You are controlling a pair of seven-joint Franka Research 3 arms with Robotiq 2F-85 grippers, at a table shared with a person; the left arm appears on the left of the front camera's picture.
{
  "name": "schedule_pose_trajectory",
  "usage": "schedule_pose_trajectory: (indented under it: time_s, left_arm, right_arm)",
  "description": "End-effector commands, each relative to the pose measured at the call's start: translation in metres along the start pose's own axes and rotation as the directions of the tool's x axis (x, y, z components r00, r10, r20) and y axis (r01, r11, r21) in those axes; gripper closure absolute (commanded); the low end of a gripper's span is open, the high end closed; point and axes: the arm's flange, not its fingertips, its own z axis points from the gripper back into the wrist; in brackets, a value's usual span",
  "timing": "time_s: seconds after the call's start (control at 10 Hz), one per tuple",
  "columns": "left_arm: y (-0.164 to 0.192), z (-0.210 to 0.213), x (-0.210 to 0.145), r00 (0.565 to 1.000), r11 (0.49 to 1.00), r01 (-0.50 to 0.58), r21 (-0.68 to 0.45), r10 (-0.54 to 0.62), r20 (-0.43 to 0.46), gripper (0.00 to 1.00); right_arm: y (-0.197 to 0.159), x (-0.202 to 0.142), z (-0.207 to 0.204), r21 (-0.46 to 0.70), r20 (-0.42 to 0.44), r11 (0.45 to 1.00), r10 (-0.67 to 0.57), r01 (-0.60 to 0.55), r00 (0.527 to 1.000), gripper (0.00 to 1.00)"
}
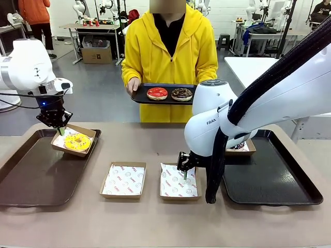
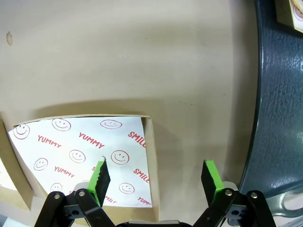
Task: Individually package the donuts and arrange them on the tray.
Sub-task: Place the picked Paper togo box on the Handle tray while simultaneously picking up another Paper togo box from the table with the other hand.
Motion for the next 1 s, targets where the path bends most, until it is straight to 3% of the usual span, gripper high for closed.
schedule_pose_trajectory:
  time_s: [0.0,0.1,0.2,0.3,0.6,0.7,0.9]
  left_arm:
    - [-0.0028,0.0015,0.0050,1.000,1.000,-0.012,-0.007,0.012,-0.001,0.99]
    - [-0.0036,-0.0002,0.0054,1.000,1.000,-0.006,-0.005,0.006,-0.005,0.57]
    - [-0.0034,-0.0003,0.0055,1.000,1.000,-0.003,-0.005,0.003,-0.004,0.44]
    - [-0.0032,-0.0005,0.0050,1.000,1.000,-0.001,-0.006,0.001,-0.004,0.01]
    - [-0.0031,-0.0013,0.0050,1.000,1.000,0.001,-0.007,-0.001,-0.010,0.00]
    - [-0.0031,-0.0008,0.0045,1.000,1.000,0.000,-0.010,0.000,-0.010,0.12]
    - [-0.0024,-0.0001,0.0037,1.000,1.000,-0.001,-0.012,0.000,-0.010,0.00]
  right_arm:
    - [0.0036,0.0029,-0.0028,0.041,-0.005,0.999,0.022,-0.022,1.000,0.29]
    - [0.0036,0.0034,-0.0030,0.040,-0.011,0.999,0.021,-0.021,1.000,0.59]
    - [0.0036,0.0036,-0.0026,0.042,-0.011,0.999,0.018,-0.018,1.000,0.88]
    - [0.0036,0.0035,-0.0026,0.045,-0.012,0.999,0.013,-0.012,1.000,1.00]
    - [0.0032,0.0037,-0.0030,0.050,-0.016,0.999,-0.003,0.003,1.000,0.96]
    - [0.0032,0.0036,-0.0030,0.049,-0.015,0.999,-0.008,0.009,1.000,1.00]
    - [0.0034,0.0038,-0.0027,0.051,-0.014,0.999,-0.019,0.020,1.000,1.00]
